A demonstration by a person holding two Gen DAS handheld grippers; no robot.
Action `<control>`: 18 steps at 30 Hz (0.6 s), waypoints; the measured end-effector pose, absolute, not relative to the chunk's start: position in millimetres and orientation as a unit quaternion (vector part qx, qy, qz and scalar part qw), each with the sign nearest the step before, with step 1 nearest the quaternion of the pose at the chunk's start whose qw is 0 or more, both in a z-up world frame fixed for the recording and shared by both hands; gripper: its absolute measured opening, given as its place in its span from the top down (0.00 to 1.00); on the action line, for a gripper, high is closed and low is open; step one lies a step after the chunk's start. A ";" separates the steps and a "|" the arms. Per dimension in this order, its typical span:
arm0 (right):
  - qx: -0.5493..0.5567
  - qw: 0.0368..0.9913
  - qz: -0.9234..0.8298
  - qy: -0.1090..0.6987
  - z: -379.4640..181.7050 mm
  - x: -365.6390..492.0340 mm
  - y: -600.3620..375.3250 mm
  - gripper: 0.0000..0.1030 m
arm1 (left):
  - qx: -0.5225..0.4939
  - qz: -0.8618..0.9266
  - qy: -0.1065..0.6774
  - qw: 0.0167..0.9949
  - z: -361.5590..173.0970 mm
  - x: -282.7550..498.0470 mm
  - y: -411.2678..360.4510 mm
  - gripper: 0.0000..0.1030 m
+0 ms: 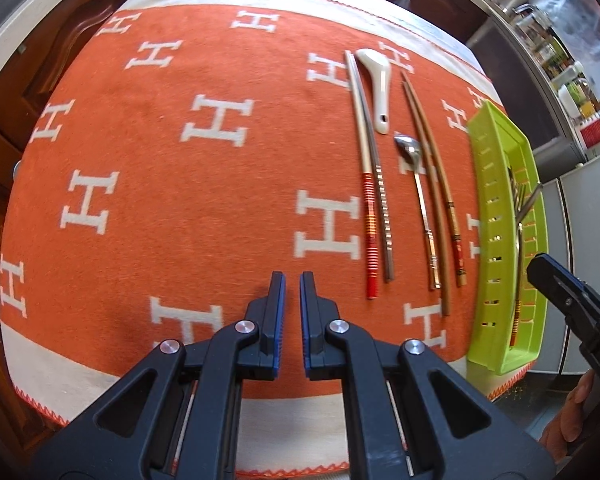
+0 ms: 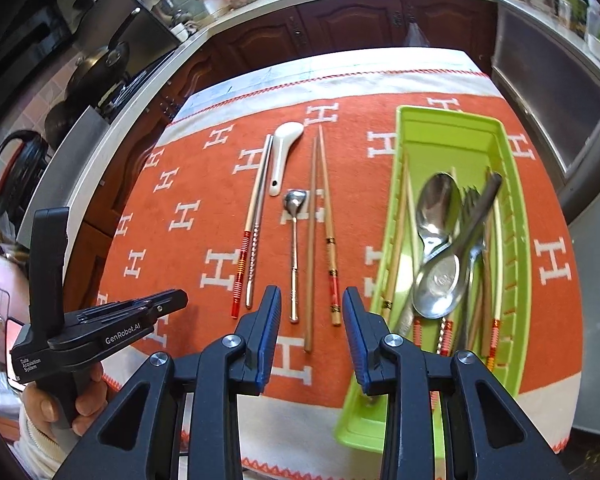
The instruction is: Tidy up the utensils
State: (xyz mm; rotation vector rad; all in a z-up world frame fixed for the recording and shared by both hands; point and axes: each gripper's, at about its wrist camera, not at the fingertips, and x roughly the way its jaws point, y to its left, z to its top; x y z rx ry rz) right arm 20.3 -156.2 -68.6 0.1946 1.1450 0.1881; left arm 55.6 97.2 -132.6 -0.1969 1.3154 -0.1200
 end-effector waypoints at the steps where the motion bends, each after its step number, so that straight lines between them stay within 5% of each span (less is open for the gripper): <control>1: 0.089 0.832 0.089 0.541 -68.6 22.7 -153.3 0.69 | -0.093 -0.053 0.611 0.785 -133.9 56.4 99.1 0.96; 18: 0.084 0.815 0.103 0.563 -103.3 100.3 -133.1 0.69 | -0.118 -0.088 0.610 0.779 -146.3 105.3 104.2 0.95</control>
